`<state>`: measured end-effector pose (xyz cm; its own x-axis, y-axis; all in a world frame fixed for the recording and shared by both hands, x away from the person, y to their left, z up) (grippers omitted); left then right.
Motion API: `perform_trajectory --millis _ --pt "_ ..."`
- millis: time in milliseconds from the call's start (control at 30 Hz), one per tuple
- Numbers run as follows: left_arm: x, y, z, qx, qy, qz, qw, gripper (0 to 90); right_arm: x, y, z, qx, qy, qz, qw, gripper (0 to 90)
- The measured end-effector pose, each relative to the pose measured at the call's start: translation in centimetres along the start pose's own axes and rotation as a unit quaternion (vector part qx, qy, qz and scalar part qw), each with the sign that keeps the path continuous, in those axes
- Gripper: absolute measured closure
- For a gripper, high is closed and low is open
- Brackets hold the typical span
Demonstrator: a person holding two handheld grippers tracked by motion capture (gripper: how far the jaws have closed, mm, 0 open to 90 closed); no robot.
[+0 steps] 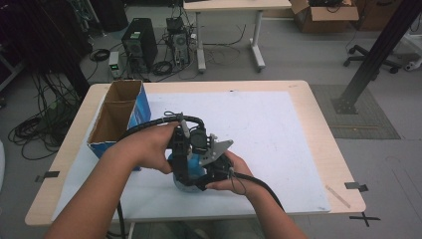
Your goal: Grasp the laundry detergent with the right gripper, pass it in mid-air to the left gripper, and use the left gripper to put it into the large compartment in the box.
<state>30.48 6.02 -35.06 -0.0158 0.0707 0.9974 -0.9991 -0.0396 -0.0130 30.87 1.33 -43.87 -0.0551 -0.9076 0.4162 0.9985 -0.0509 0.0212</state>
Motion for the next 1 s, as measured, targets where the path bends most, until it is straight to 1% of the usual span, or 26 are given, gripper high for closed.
perform_trajectory --millis 167,300,500,667,867,900,933,967,1000 --pt "-0.04 0.02 -0.07 -0.003 -0.001 0.002 1.0 15.1 -0.03 0.01 0.12 0.002 0.0 -0.001 1.0 44.9" --pt "0.03 0.09 -0.06 -0.007 0.0 0.0 1.0 19.6 -0.06 -0.02 0.15 0.003 0.001 0.0 1.0 44.9" --pt "0.13 0.13 -0.07 -0.013 -0.002 0.0 0.9999 23.0 -0.08 -0.09 0.17 0.001 0.003 0.002 1.0 44.9" --pt "0.07 0.19 -0.05 -0.011 0.0 -0.001 0.9999 25.5 0.02 -0.09 0.28 0.001 0.006 0.001 1.0 44.9" --pt "0.13 0.22 0.02 -0.018 -0.002 0.002 0.9998 28.7 0.11 -0.18 0.28 0.0 0.007 0.001 1.0 44.9" --pt "0.17 0.24 0.03 -0.019 -0.002 0.001 0.9998 29.6 0.13 -0.21 0.28 -0.002 0.008 0.001 1.0 44.9" --pt "0.18 0.23 0.03 -0.021 -0.002 0.003 0.9998 36.1 0.13 -0.21 0.25 -0.002 0.009 0.001 1.0 44.9" --pt "0.21 0.19 0.02 -0.023 -0.004 0.004 0.9997 37.4 0.15 -0.19 0.25 0.002 0.01 0.001 0.9999 44.9" --pt "0.26 0.17 0.02 -0.026 -0.006 0.002 0.9996 37.8 0.17 -0.25 0.28 -0.002 0.012 0.002 0.9999 44.9"
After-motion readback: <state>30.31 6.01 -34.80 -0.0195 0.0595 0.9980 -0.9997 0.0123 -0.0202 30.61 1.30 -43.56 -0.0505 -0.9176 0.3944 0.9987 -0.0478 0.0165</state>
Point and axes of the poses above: each handheld gripper's, and its own axes: x roughly backward along the jaws, z roughly out of its top, y roughly to its right, the point moved 7 cm from there along -x, roughly forward along the jaws, and after that the axes turned 5 degrees about y, right-handed, at the moved point
